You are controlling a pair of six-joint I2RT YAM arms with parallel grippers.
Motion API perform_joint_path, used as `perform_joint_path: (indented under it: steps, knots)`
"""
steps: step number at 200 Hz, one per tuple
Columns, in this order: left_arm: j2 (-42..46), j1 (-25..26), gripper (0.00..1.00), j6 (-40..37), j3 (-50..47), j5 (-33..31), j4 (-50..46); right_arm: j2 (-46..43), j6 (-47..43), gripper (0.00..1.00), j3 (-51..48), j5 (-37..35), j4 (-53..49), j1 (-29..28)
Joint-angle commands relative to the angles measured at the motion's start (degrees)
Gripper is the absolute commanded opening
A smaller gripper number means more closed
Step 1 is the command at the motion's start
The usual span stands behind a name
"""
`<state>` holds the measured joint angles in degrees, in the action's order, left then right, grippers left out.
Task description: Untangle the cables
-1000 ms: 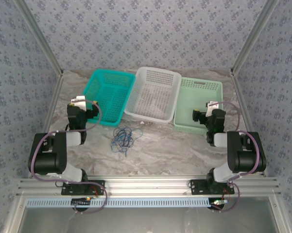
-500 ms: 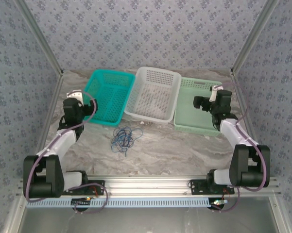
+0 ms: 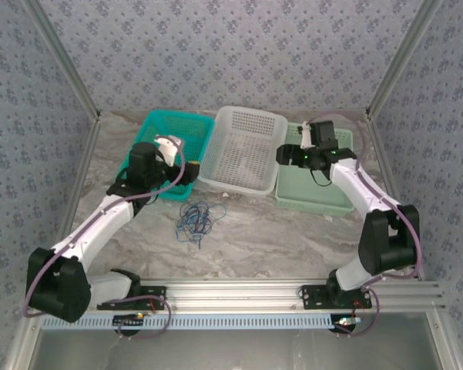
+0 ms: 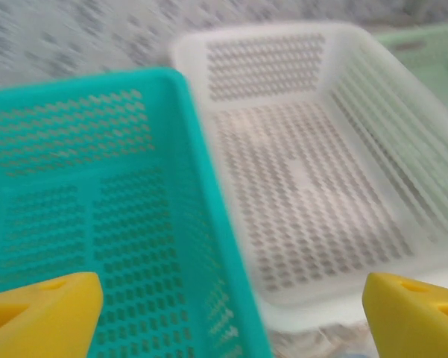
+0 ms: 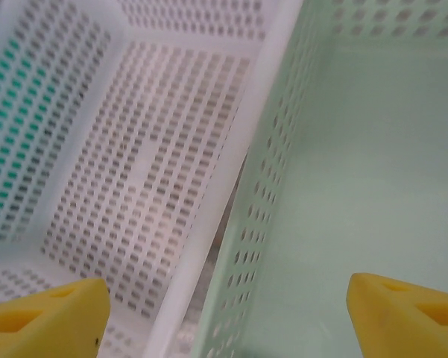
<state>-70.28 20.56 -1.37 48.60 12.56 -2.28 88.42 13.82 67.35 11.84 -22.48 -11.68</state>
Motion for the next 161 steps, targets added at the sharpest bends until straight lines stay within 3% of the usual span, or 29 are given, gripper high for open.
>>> perform_joint_path:
  steps: [1,43,132,144,161]
  knots:
    - [-1.5,0.4,0.87,-3.0,0.8,6.3,-7.2,0.9,0.3,0.85,2.5,-0.3,-9.0,-0.8]
    - [-2.8,2.0,0.78,-5.9,0.5,5.8,-12.7,0.3,0.7,0.84,-1.2,1.5,-9.0,-1.8]
    - [-10.3,4.7,0.58,-7.1,4.1,-2.9,-19.2,-2.6,1.1,0.85,-4.9,-1.0,-10.3,-3.4]
    - [-11.7,4.8,0.52,-6.6,5.1,-4.2,-19.2,-2.8,1.0,0.85,-4.9,-1.1,-10.1,-3.4]
    - [-13.5,4.8,0.34,-5.5,6.9,-5.8,-19.9,-3.1,0.9,0.86,-5.1,-1.4,-10.3,-3.3]
